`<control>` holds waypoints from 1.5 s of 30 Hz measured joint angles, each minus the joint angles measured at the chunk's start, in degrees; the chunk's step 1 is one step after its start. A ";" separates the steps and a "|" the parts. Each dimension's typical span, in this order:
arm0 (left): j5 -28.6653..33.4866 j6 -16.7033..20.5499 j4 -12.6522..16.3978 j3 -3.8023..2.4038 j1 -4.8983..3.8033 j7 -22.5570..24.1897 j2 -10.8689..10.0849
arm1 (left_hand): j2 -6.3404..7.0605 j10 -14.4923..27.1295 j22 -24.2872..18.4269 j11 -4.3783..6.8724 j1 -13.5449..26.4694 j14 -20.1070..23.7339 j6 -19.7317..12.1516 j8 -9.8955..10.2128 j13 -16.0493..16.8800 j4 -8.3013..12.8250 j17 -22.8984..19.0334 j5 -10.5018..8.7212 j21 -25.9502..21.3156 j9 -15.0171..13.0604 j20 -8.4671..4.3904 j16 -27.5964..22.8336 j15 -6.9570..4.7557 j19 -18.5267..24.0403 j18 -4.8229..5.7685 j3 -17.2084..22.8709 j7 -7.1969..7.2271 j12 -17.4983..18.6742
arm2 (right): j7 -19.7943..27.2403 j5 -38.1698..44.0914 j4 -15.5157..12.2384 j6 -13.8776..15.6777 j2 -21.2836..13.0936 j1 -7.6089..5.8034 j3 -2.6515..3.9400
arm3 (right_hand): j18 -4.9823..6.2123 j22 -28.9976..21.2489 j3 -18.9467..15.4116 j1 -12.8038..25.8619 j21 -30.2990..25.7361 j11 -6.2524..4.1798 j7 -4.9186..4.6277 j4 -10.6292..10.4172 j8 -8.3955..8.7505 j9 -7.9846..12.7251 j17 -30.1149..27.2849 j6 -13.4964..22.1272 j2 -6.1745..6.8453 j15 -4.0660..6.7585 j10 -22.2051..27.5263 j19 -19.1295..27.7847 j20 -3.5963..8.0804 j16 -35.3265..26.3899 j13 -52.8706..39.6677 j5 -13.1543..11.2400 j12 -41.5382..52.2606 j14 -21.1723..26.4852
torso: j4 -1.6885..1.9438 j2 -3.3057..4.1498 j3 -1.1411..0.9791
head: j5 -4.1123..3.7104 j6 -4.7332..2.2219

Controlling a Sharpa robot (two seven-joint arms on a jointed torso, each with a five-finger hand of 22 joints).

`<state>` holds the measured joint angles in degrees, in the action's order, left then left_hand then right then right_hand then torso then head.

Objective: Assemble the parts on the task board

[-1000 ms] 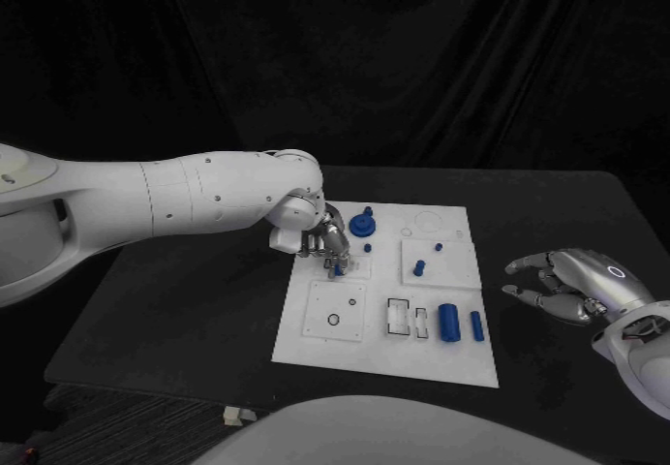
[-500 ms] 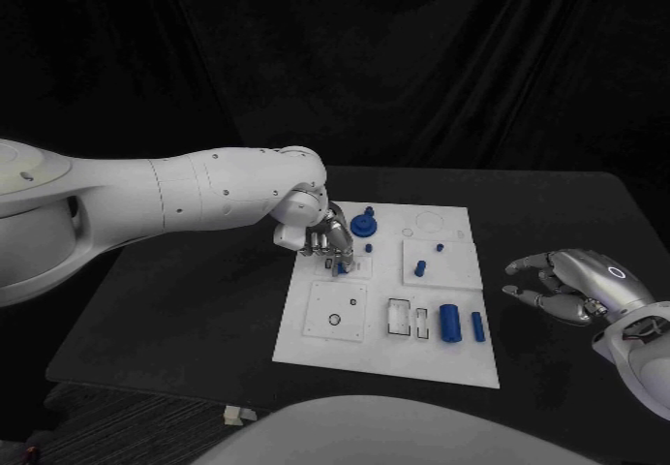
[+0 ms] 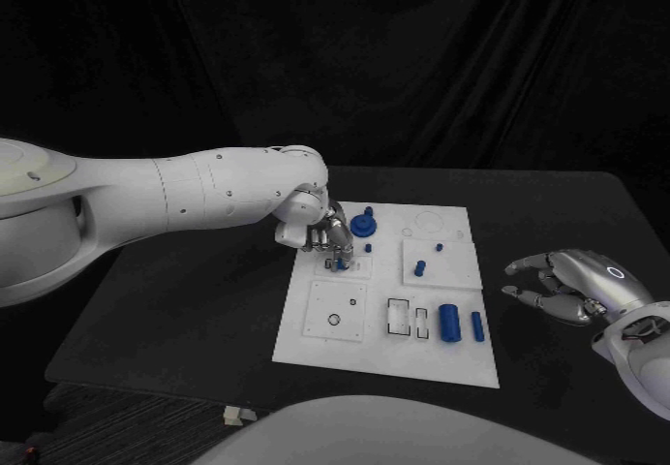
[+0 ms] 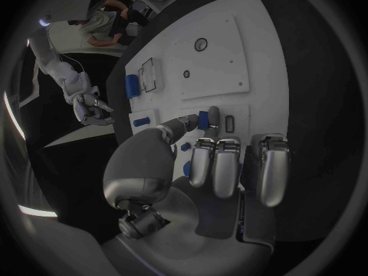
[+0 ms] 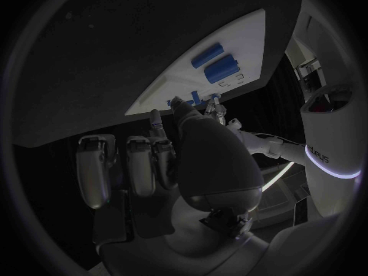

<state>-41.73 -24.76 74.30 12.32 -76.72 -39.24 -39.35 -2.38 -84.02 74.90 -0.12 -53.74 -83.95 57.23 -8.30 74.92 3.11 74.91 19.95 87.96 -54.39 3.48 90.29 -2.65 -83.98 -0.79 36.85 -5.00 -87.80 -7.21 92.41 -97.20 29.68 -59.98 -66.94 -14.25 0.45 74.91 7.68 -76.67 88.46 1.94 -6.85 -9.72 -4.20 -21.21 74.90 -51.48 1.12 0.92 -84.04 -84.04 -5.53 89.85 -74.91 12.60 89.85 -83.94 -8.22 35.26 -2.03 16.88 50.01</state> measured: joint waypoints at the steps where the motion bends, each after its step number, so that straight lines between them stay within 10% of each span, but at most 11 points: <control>1: -0.14 0.04 -0.02 0.00 0.00 -0.01 0.03 | 0.00 0.00 0.00 0.00 0.00 0.00 0.00 0.00 0.00 0.15 0.00 0.00 0.00 -0.05 0.00 0.00 0.00 0.00 0.00 -0.15 0.00 0.00 | -0.01 0.00 0.00 -0.01 0.00 0.00 0.00 | 0.00 0.00 0.00 0.00 0.00 0.00 0.00 0.00 0.00 0.00 0.00 0.00 0.00 0.00 0.00 0.00 0.00 0.00 0.00 0.00 0.00 0.00 | 0.00 -0.01 -0.01 | 0.00 0.00; 9: -1.39 0.01 -0.07 0.00 0.00 -0.11 0.25 | 0.01 0.00 0.00 0.00 -0.02 0.00 0.01 -0.91 0.00 1.59 0.00 1.85 0.00 -0.88 0.00 0.00 0.00 0.00 0.00 -1.59 -0.01 0.00 | -0.04 0.00 0.00 -0.10 0.03 0.04 0.00 | 0.00 0.00 0.00 0.00 0.00 0.00 0.00 0.00 0.00 0.00 0.00 -0.42 0.00 0.00 0.00 0.00 0.00 0.00 0.00 0.00 0.00 0.00 | -0.07 -0.07 -0.01 | 0.12 0.00; 22: -2.95 -1.03 -0.33 -0.04 -0.01 -0.17 1.02 | -0.57 -0.02 0.00 0.40 -2.15 -0.21 0.02 -1.23 0.00 2.16 0.00 -3.61 0.00 -1.25 0.00 0.00 -0.22 0.00 0.00 -3.83 -0.02 0.00 | -0.10 0.00 0.15 -0.19 0.27 0.37 0.00 | 0.00 -0.01 0.00 0.00 0.00 0.00 -0.01 0.00 0.00 -0.01 0.00 -0.82 0.00 0.00 0.00 0.00 0.00 0.00 0.00 0.00 0.00 0.00 | -0.04 -0.06 -0.03 | 0.24 0.00; 45: -3.75 -1.73 -1.18 0.00 -0.12 -0.41 1.41 | -1.66 -0.02 0.04 0.40 0.62 0.00 1.32 1.43 0.00 -8.76 0.00 -15.08 0.00 2.12 0.00 0.00 -0.43 0.00 0.00 -16.96 1.29 0.00 | -0.15 0.00 0.24 -0.23 0.38 0.45 0.00 | 0.00 0.03 0.00 0.00 0.00 0.00 -0.01 0.00 0.00 -0.01 0.00 -0.82 0.00 0.00 0.00 0.00 0.00 0.00 0.00 0.00 0.00 0.00 | -0.01 0.02 -0.02 | 0.12 0.00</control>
<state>-45.48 -26.49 73.12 12.32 -76.84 -39.65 -37.94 -4.05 -84.04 74.95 0.28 -53.12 -83.95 58.55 -6.87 74.92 -5.65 74.90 4.87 87.96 -52.27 3.48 90.29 -3.07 -83.98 -0.79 19.88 -3.72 -87.80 -7.36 92.41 -96.96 29.46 -59.61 -66.49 -14.25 0.45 74.94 7.68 -76.67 88.46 1.94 -6.86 -9.72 -4.20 -21.22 74.90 -52.31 1.12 0.92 -84.04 -84.04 -5.53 89.85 -74.91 12.60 89.85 -83.94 -8.22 35.28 -2.05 17.00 50.01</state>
